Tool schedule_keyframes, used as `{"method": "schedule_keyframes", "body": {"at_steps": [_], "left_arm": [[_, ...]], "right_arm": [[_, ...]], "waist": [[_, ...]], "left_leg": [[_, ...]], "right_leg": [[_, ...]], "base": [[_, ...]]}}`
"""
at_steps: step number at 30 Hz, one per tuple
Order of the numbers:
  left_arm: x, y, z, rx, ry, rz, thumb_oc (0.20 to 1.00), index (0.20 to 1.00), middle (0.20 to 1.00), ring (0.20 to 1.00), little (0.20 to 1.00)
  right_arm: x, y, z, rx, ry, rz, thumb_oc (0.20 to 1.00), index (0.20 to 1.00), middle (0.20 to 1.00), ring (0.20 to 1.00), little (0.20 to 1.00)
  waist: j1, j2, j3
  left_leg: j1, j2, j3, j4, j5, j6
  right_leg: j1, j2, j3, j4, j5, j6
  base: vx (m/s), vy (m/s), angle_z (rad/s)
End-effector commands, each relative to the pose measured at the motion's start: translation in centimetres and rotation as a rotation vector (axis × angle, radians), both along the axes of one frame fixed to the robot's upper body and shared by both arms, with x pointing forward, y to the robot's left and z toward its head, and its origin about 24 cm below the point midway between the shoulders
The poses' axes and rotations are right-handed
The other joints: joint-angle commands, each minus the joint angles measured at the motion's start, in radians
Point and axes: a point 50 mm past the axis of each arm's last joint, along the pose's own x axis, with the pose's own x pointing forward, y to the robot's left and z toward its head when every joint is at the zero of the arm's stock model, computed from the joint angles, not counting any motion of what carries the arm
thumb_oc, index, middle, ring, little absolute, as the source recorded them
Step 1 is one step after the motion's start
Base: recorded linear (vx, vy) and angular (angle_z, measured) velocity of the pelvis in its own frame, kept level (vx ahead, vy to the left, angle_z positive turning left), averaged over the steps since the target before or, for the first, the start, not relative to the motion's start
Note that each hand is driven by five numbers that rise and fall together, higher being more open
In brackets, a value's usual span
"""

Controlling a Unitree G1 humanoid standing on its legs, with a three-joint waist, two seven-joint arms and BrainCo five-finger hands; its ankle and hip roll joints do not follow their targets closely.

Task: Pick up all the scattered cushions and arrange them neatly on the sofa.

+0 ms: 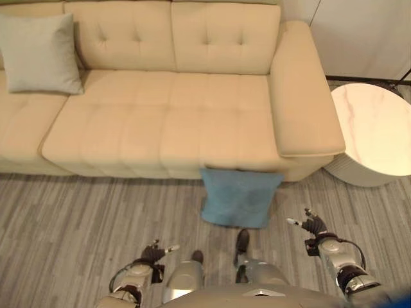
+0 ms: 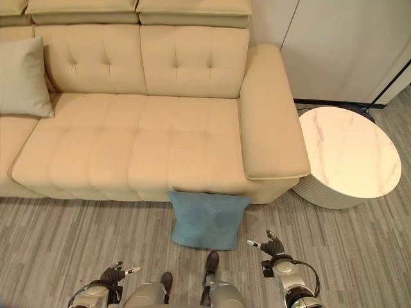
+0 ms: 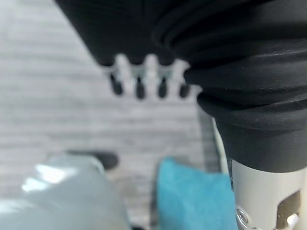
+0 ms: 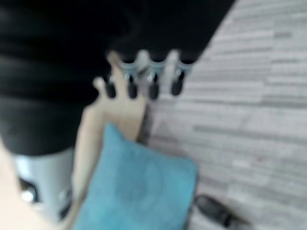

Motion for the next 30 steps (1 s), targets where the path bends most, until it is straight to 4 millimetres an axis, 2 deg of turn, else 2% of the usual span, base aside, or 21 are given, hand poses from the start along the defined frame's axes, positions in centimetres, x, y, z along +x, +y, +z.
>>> {"method": "schedule_keyframes", "body": {"at_steps": [1,3,6,8,9,10,11,12,13,14,16,17,20,23,26,27,30], "left_arm": [[0.7,2.0,0.9,0.051,-0.059,0.062,1.000,1.000,1.000,1.000,1.000],[0.9,2.1,1.0,0.051,-0.064,0.061,1.000,1.000,1.000,1.000,1.000],[2.1,2.2,1.6,0.059,-0.110,0.054,1.000,1.000,1.000,1.000,1.000],[3.7,2.2,2.5,0.062,-0.174,0.062,1.000,1.000,1.000,1.000,1.000],[6.5,2.2,4.4,0.066,-0.299,0.090,1.000,1.000,1.000,1.000,1.000],[7.3,2.1,5.0,0.064,-0.338,0.101,1.000,1.000,1.000,1.000,1.000],[7.4,2.1,5.0,0.064,-0.338,0.101,1.000,1.000,1.000,1.000,1.000],[8.5,2.0,6.0,0.063,-0.397,0.115,1.000,1.000,1.000,1.000,1.000],[10.5,1.8,7.6,0.056,-0.483,0.145,1.000,1.000,1.000,1.000,1.000],[11.6,1.7,8.6,0.055,-0.535,0.159,1.000,1.000,1.000,1.000,1.000],[16.2,0.8,13.4,0.025,-0.744,0.192,1.000,1.000,1.000,1.000,1.000],[18.2,0.2,16.0,0.013,-0.831,0.193,1.000,1.000,1.000,1.000,1.000],[20.9,-0.8,20.1,0.005,-0.957,0.189,1.000,1.000,1.000,1.000,1.000],[22.5,-1.8,23.2,0.004,-1.044,0.167,1.000,1.000,1.000,1.000,1.000],[24.4,-2.7,27.4,0.032,-1.138,0.141,1.000,1.000,1.000,1.000,1.000],[24.4,-2.7,27.5,0.032,-1.139,0.141,1.000,1.000,1.000,1.000,1.000],[25.2,-3.3,30.5,0.040,-1.213,0.119,1.000,1.000,1.000,1.000,1.000]], "right_arm": [[0.8,-0.2,0.6,-0.022,-0.036,0.007,1.000,1.000,1.000,1.000,1.000],[1.0,-0.1,0.7,-0.020,-0.041,0.011,1.000,1.000,1.000,1.000,1.000],[2.4,0.2,1.5,-0.024,-0.085,0.027,1.000,1.000,1.000,1.000,1.000],[3.5,0.3,2.2,-0.026,-0.126,0.027,1.000,1.000,1.000,1.000,1.000],[5.3,0.2,3.6,-0.037,-0.199,-0.001,1.000,1.000,1.000,1.000,1.000],[5.9,0.2,4.1,-0.038,-0.226,-0.013,1.000,1.000,1.000,1.000,1.000],[5.9,0.2,4.1,-0.038,-0.226,-0.013,1.000,1.000,1.000,1.000,1.000],[6.5,0.1,4.7,-0.057,-0.255,-0.024,1.000,1.000,1.000,1.000,1.000],[8.0,0.0,6.1,-0.074,-0.324,-0.040,1.000,1.000,1.000,1.000,1.000],[8.7,-0.2,6.9,-0.096,-0.353,-0.053,1.000,1.000,1.000,1.000,1.000],[12.2,-0.7,11.0,-0.183,-0.490,-0.069,1.000,1.000,1.000,1.000,1.000],[14.0,-0.9,13.7,-0.234,-0.570,-0.069,1.000,1.000,1.000,1.000,1.000],[16.4,-0.9,18.2,-0.286,-0.718,-0.082,1.000,1.000,1.000,1.000,1.000],[17.8,-0.8,21.5,-0.314,-0.826,-0.102,1.000,1.000,1.000,1.000,1.000],[19.2,-0.6,26.4,-0.349,-0.981,-0.146,1.000,1.000,1.000,1.000,1.000],[19.2,-0.6,26.5,-0.349,-0.983,-0.146,1.000,1.000,1.000,1.000,1.000],[19.8,-0.8,29.5,-0.365,-1.060,-0.140,1.000,1.000,1.000,1.000,1.000]], "waist": [[0.019,0.029,-0.005],[0.018,0.028,-0.001],[0.029,0.022,0.026],[0.037,0.019,0.052],[0.039,0.022,0.084],[0.038,0.023,0.092],[0.039,0.024,0.093],[0.037,0.027,0.101],[0.031,0.032,0.117],[0.028,0.034,0.123],[0.014,0.046,0.152],[0.007,0.054,0.162],[-0.012,0.059,0.187],[-0.029,0.062,0.200],[-0.059,0.061,0.215],[-0.059,0.062,0.214],[-0.074,0.055,0.228]], "left_leg": [[-0.059,-0.017,-0.048,-0.061,0.126,0.008],[-0.070,-0.015,-0.038,-0.058,0.126,0.010],[-0.109,-0.032,-0.031,-0.035,0.119,0.023],[-0.156,-0.040,-0.021,-0.004,0.116,0.028],[-0.224,-0.056,-0.014,0.036,0.110,0.036],[-0.248,-0.060,-0.012,0.052,0.108,0.037],[-0.249,-0.059,-0.011,0.055,0.105,0.036],[-0.276,-0.065,-0.010,0.069,0.103,0.037],[-0.328,-0.070,-0.006,0.094,0.099,0.037],[-0.356,-0.072,-0.005,0.103,0.098,0.037],[-0.496,-0.074,0.002,0.152,0.101,0.041],[-0.548,-0.070,-0.003,0.177,0.071,0.037],[-0.659,-0.071,-0.004,0.227,0.066,0.038],[-0.752,-0.068,-0.007,0.266,0.061,0.037],[-0.853,-0.060,-0.005,0.303,0.051,0.035],[-0.857,-0.060,-0.005,0.305,0.051,0.035],[-0.931,-0.055,0.002,0.341,0.036,0.038]], "right_leg": [[-0.051,-0.038,0.133,0.159,-0.046,0.150],[-0.064,-0.040,0.141,0.165,-0.045,0.149],[-0.109,-0.048,0.158,0.188,-0.044,0.149],[-0.154,-0.057,0.167,0.212,-0.042,0.149],[-0.225,-0.073,0.173,0.247,-0.035,0.151],[-0.251,-0.078,0.176,0.257,-0.032,0.151],[-0.252,-0.077,0.177,0.260,-0.034,0.150],[-0.280,-0.080,0.180,0.273,-0.034,0.150],[-0.337,-0.086,0.188,0.298,-0.029,0.149],[-0.367,-0.088,0.191,0.310,-0.028,0.149],[-0.512,-0.096,0.203,0.368,-0.026,0.150],[-0.564,-0.096,0.212,0.400,-0.058,0.157],[-0.672,-0.100,0.223,0.443,-0.057,0.159],[-0.767,-0.100,0.235,0.478,-0.057,0.162],[-0.869,-0.100,0.250,0.511,-0.057,0.165],[-0.873,-0.100,0.250,0.512,-0.058,0.165],[-0.952,-0.088,0.259,0.538,-0.060,0.168]], "base": [[-0.01,0.098,-0.47],[-0.01,0.078,-0.86],[-0.04,0.113,-0.38],[-0.11,0.140,-0.21],[-0.13,0.146,-0.23],[-0.09,0.119,-0.01],[-0.03,0.050,0.14],[-0.07,0.074,0.06],[-0.09,0.086,-0.13],[-0.14,0.092,-0.13],[-0.11,0.065,-0.04],[-0.04,0.023,0.00],[-0.01,0.005,0.01],[0.01,0.003,-0.15],[0.03,0.009,-0.07],[0.04,0.006,0.03],[0.04,-0.002,0.00]]}}
